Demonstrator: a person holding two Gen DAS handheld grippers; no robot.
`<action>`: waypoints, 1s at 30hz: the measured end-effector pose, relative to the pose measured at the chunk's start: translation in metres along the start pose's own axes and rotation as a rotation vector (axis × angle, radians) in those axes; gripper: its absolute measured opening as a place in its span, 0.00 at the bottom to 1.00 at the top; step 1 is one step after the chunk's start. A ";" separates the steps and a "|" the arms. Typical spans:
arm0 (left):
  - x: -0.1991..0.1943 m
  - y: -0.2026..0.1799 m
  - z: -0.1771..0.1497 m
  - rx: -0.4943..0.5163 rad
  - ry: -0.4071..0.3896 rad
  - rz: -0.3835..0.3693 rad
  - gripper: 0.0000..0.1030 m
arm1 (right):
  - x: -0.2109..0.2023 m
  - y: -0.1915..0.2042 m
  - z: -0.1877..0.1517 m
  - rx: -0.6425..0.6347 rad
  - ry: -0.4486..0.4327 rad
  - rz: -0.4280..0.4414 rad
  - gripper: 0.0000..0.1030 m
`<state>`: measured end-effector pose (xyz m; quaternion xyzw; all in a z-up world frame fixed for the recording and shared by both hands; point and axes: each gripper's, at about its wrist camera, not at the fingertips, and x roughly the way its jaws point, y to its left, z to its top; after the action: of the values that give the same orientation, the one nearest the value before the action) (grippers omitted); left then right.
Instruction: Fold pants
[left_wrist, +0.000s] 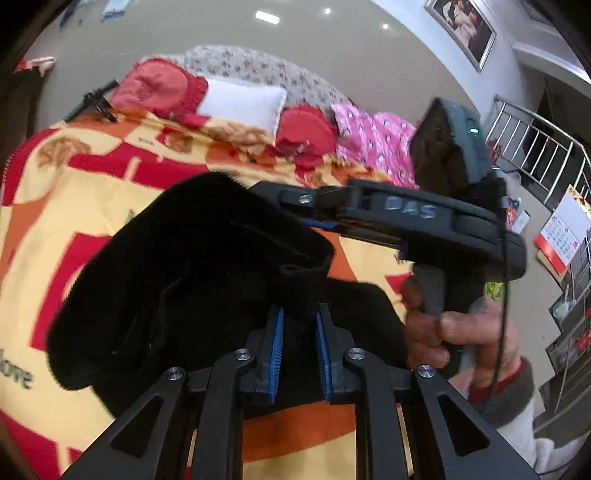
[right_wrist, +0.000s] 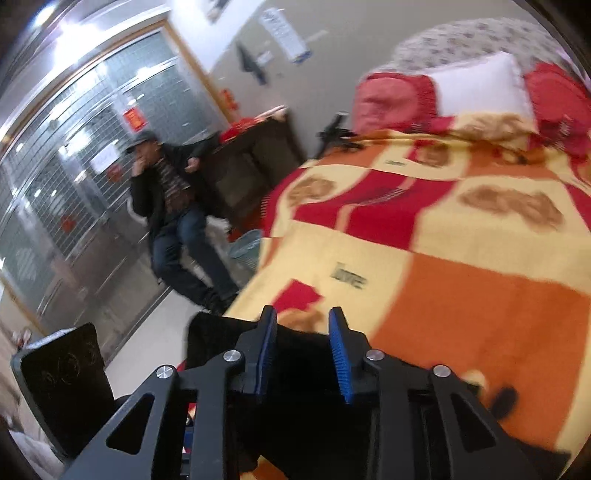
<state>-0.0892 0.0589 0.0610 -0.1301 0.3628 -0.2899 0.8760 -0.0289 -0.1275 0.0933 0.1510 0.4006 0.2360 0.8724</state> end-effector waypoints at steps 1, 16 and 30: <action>0.005 0.003 0.000 -0.013 0.015 -0.008 0.15 | -0.004 -0.006 -0.003 0.012 -0.001 -0.008 0.31; 0.046 0.000 0.007 -0.057 0.095 0.005 0.15 | -0.046 -0.015 -0.042 0.049 0.001 0.017 0.70; 0.033 -0.002 0.000 -0.066 0.079 0.000 0.15 | 0.019 0.007 -0.025 -0.057 0.093 -0.065 0.20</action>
<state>-0.0714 0.0372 0.0429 -0.1475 0.4062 -0.2829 0.8563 -0.0393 -0.1094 0.0689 0.1017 0.4386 0.2257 0.8639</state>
